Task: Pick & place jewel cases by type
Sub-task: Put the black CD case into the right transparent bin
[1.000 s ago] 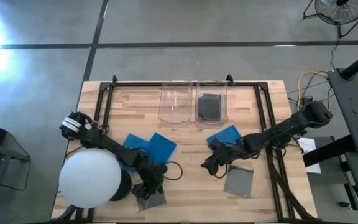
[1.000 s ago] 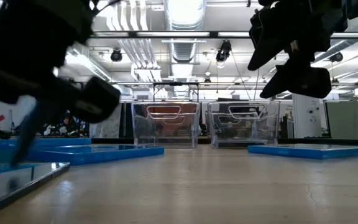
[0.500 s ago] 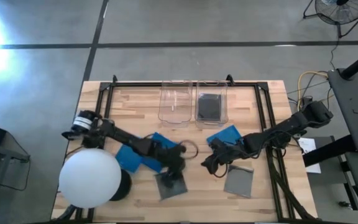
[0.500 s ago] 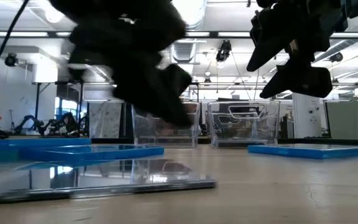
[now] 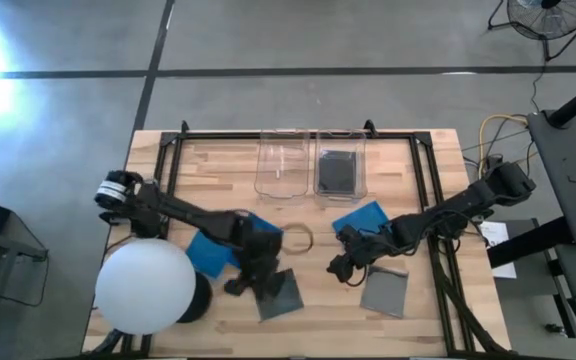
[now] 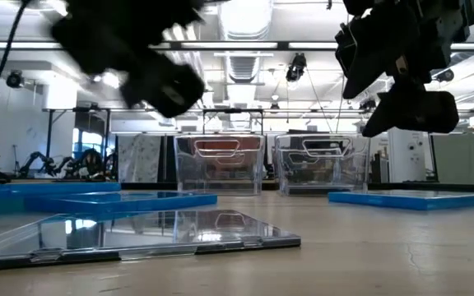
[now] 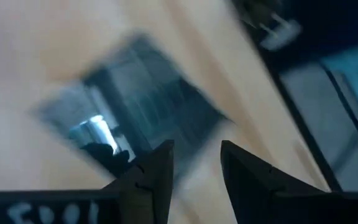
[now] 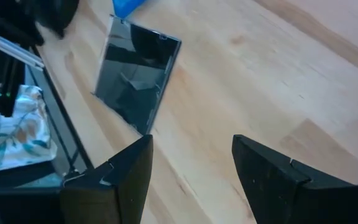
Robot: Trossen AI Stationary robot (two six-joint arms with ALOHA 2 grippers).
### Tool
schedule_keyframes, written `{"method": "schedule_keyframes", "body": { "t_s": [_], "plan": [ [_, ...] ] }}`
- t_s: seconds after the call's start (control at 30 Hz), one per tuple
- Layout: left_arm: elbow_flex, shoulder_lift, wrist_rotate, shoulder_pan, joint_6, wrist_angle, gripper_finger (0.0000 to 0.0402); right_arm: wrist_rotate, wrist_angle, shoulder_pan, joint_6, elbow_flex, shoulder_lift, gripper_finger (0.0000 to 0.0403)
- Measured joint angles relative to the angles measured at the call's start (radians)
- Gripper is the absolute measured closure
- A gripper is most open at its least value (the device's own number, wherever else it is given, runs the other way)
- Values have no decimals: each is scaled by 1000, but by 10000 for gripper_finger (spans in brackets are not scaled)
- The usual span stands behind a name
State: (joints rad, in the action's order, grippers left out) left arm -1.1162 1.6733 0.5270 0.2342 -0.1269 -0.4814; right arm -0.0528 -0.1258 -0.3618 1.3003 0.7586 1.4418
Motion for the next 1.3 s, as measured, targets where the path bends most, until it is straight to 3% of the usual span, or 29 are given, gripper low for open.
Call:
{"method": "schedule_keyframes", "body": {
  "t_s": [0.23, 0.37, 0.57, 0.9, 1.1, 1.3],
  "plan": [
    [67, 33, 57, 138, -153, 10, 287, 17, 3, 0, 19, -4, 0, 188],
    [88, 76, 46, 156, -104, 86, 287, 81, 79, 2, 130, -12, 35, 188],
    [93, 123, 28, 155, -22, 82, 287, 168, 345, 2, 207, 2, 225, 188],
    [117, 119, -310, 156, 87, 201, 287, 163, 370, 8, 195, 129, 425, 188],
    [116, 119, -588, 144, 129, 333, 287, 160, 309, 6, 212, 139, 427, 188],
    [115, 89, -711, 112, 278, 323, 287, 164, 293, -6, 230, 121, 390, 188]
  ]
}}
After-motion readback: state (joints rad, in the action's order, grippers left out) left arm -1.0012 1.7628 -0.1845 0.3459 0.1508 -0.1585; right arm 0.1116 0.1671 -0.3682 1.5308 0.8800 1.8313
